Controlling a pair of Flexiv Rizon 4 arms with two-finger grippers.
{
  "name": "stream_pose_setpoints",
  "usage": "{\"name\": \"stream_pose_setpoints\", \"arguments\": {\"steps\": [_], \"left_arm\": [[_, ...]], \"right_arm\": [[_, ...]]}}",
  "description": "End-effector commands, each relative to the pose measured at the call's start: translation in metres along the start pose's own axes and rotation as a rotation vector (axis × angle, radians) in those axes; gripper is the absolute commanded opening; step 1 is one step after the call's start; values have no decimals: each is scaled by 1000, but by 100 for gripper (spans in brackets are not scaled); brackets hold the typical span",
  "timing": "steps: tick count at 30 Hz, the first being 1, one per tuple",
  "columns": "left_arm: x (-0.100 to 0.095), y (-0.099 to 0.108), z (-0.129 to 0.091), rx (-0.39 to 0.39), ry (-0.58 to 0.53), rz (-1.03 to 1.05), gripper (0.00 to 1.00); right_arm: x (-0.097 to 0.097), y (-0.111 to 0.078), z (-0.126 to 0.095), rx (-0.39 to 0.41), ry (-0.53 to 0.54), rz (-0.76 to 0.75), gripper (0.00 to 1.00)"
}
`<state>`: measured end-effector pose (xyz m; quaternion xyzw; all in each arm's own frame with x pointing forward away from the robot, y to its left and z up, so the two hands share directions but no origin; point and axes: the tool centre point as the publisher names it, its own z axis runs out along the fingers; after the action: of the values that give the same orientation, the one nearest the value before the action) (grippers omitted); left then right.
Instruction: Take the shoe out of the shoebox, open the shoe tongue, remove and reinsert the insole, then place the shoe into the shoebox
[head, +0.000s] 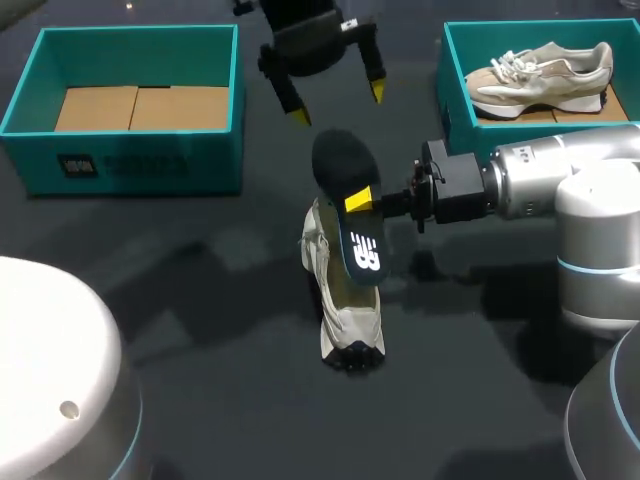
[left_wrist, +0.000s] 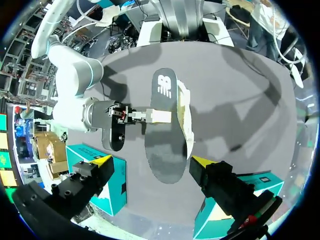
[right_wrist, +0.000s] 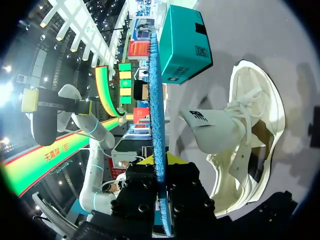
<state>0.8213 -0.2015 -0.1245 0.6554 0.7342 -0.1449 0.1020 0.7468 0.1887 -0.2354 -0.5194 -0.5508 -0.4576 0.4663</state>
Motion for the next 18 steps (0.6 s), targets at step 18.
{"name": "stream_pose_setpoints", "arguments": {"steps": [18], "left_arm": [[49,-17,11,-29,-738,65,100]], "right_arm": [[0,0,2,-2,-1,0,0]]}}
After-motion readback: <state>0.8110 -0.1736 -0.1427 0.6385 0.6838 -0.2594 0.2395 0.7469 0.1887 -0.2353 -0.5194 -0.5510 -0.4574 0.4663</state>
